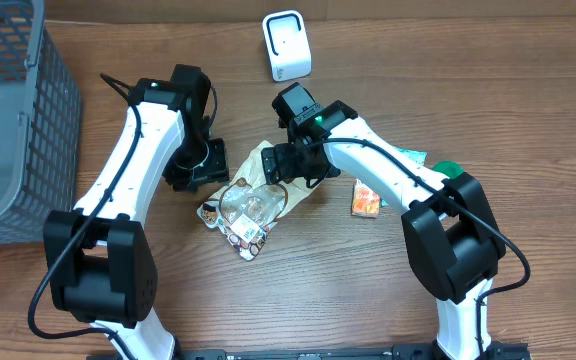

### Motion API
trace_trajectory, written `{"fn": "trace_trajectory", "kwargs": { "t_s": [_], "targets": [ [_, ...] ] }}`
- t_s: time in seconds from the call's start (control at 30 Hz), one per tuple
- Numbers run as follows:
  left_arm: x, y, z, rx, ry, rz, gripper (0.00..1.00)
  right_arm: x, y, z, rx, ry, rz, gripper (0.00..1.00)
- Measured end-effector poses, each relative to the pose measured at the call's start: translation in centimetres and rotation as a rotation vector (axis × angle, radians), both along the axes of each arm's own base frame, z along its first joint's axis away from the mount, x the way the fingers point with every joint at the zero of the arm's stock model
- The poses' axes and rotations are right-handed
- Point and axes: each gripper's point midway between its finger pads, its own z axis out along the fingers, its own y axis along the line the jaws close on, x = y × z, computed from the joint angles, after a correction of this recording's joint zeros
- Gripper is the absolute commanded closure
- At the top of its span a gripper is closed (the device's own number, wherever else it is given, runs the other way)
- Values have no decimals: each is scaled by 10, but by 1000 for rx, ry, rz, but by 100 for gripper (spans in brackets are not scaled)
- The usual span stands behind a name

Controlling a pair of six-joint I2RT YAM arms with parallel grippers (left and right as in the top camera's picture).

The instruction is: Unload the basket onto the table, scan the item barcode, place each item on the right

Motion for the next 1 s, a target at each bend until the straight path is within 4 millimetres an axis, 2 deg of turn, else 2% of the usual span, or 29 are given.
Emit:
{"fn": "trace_trajectory", "kwargs": {
  "t_s": [0.13,0.27,0.4,0.6,0.67,0.8,1.0],
  "targets": [
    [-11,3,-7,8,44,8,43,0,0,0,0,0,0,0],
    [-25,5,-38,17,78,37,51,2,1,0,5,-8,1,0],
    [-39,3,-69,-4,98,62,52,6,4,2,17,-28,7,0],
    [-39,-8,-76,-76,54,71,52,5,3,-2,11,-27,9,0],
    [-38,-7,-82,-73,42,78,53,1,0,-7,2,-14,10,0],
    [-49,-3,-95,-55,78,82,55,-12,-7,-20,-15,31,12,0],
    [-46,-4,-96,-58,65,82,55,-18,-9,-28,-18,49,14,0]
  ]
}}
